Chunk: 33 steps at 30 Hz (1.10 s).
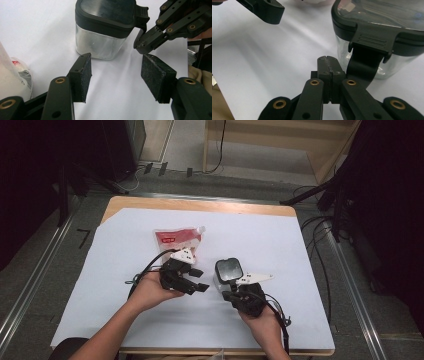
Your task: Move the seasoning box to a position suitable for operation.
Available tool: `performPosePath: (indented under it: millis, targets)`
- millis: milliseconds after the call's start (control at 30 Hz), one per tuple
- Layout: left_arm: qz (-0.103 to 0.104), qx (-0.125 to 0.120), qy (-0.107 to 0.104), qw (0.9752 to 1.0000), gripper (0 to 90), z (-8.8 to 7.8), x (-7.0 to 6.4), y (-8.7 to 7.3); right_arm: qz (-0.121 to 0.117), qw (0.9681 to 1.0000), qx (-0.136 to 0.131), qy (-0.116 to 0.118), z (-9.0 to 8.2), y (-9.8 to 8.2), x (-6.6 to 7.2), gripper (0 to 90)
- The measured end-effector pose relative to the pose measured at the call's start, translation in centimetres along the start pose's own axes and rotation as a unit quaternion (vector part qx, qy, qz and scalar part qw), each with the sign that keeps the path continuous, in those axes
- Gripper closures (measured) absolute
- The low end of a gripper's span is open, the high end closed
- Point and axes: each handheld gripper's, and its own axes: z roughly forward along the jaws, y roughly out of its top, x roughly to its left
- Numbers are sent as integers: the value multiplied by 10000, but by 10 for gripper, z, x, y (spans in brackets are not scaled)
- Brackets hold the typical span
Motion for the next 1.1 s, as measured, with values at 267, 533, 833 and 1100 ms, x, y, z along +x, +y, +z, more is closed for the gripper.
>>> performPosePath:
  millis: [267,533,833,1100]
  targets:
    - [77,19,15,10000,425,3,1,1,200,9997,3,-112,-11,-3,-14,900]
    - [76,-5,42,10000,419,2,0,1,324,9993,11,-208,-22,-5,-26,900]
    - [122,18,33,9999,417,2,-1,1,441,9984,99,-334,-33,-4,-46,900]
    - [114,31,40,9999,412,2,0,1,428,9978,252,-433,-38,-1,-59,900]
